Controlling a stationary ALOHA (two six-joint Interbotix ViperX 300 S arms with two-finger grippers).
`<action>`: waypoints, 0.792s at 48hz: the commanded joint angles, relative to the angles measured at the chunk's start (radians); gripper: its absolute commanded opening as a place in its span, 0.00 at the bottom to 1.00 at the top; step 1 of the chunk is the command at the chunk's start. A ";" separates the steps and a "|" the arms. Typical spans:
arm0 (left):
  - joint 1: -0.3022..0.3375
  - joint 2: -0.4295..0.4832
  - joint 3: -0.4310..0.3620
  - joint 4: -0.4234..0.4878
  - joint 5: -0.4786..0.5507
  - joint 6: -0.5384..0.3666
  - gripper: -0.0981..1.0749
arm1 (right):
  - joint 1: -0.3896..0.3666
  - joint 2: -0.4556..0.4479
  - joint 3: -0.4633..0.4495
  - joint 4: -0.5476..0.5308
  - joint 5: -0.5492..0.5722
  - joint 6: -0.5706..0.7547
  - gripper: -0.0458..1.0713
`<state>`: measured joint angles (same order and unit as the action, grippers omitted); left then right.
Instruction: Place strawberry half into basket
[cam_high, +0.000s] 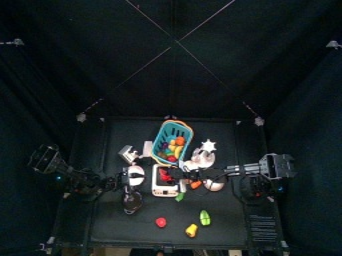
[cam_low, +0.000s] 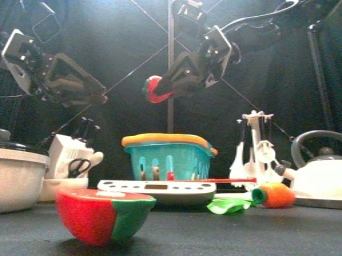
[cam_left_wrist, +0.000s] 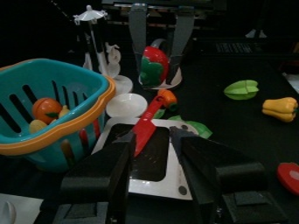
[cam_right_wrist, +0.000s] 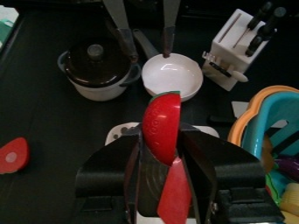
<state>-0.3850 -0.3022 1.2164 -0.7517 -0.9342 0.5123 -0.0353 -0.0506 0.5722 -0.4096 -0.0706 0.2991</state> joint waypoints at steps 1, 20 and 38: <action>-0.002 -0.005 -0.018 0.003 -0.002 0.000 0.74 | -0.034 -0.044 -0.014 0.003 -0.011 0.002 0.65; -0.002 -0.003 -0.023 0.003 -0.003 0.000 0.74 | -0.267 0.003 -0.018 0.018 -0.028 0.003 0.67; 0.000 -0.003 -0.021 0.003 -0.002 0.000 0.74 | -0.296 0.103 -0.048 0.037 -0.025 0.002 0.98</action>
<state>-0.3850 -0.3022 1.2149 -0.7517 -0.9327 0.5123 -0.3313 0.0690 0.5492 -0.3743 -0.0905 0.2961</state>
